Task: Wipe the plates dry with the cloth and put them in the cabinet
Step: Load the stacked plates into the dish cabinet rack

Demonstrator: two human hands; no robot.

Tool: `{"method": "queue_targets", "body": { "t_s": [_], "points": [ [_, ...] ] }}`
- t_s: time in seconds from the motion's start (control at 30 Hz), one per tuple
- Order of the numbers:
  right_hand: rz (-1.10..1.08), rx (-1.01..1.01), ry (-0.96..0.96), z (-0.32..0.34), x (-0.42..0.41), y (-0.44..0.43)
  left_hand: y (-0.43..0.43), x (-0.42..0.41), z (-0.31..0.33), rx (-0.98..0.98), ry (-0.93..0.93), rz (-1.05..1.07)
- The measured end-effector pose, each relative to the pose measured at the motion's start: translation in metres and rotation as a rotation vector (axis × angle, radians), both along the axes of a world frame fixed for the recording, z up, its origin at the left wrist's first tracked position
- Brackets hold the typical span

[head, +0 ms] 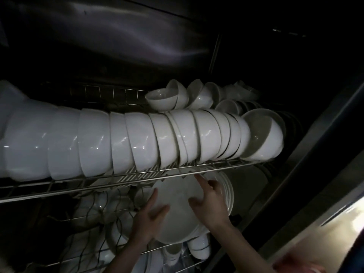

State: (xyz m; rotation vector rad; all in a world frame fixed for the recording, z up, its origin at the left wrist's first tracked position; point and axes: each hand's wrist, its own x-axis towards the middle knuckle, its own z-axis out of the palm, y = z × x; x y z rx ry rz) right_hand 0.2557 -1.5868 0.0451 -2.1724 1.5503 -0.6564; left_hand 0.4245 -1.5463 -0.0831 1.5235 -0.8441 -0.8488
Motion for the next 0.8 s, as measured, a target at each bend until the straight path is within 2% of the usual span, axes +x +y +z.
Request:
{"method": "queue_targets", "body": {
  "t_s": [0.3, 0.53, 0.8],
  "points": [
    [0.041, -0.022, 0.083, -0.0031, -0.0023, -0.003, 0.0005, 0.0026, 0.0027, 0.046, -0.261, -0.13],
    [0.048, 0.006, 0.09, -0.0017, -0.0026, -0.0014, 0.0018, 0.0042, 0.0029, 0.072, -0.329, -0.131],
    [0.063, -0.002, 0.082, -0.0051, -0.0045, -0.0034, 0.0052, 0.0029, 0.0052, 0.038, -0.282, -0.073]
  ]
}}
